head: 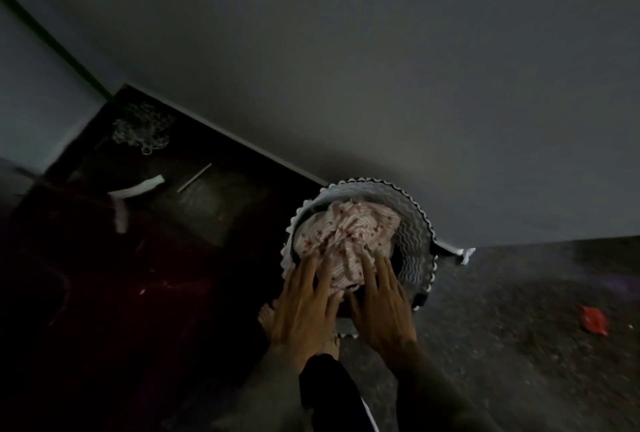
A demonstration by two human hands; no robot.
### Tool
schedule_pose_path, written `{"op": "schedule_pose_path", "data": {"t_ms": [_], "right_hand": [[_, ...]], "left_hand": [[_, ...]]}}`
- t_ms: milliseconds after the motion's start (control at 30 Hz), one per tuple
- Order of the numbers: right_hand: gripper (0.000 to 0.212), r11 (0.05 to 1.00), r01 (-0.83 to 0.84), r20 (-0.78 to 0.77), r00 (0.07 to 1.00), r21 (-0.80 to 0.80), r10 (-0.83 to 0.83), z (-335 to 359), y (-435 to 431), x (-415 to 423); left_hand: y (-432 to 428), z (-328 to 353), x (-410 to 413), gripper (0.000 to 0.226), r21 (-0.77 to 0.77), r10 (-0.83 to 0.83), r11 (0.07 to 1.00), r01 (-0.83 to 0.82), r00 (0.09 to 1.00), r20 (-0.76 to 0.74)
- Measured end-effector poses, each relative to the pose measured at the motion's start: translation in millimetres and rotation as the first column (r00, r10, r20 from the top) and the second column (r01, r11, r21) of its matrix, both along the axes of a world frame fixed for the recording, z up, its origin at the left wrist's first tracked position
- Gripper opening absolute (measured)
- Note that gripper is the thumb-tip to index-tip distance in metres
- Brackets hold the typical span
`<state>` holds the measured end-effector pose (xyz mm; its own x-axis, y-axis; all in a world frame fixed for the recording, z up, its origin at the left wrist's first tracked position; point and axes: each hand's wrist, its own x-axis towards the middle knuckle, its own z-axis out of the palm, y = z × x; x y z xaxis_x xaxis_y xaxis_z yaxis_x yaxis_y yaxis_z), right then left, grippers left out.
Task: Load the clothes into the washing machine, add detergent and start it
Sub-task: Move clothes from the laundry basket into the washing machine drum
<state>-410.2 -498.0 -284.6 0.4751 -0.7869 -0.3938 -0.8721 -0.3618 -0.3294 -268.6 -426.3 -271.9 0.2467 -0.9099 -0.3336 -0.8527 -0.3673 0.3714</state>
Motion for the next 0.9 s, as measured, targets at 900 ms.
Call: {"op": "schedule_pose_path", "data": {"t_ms": [900], "right_hand": [[0.032,0.911,0.397,0.242,0.878,0.114,-0.413,-96.8,-83.7,34.1]], "left_hand": [[-52.7,-100.1,61.6,0.080,0.067,0.010,0.998,0.016,0.927,-0.375]]}}
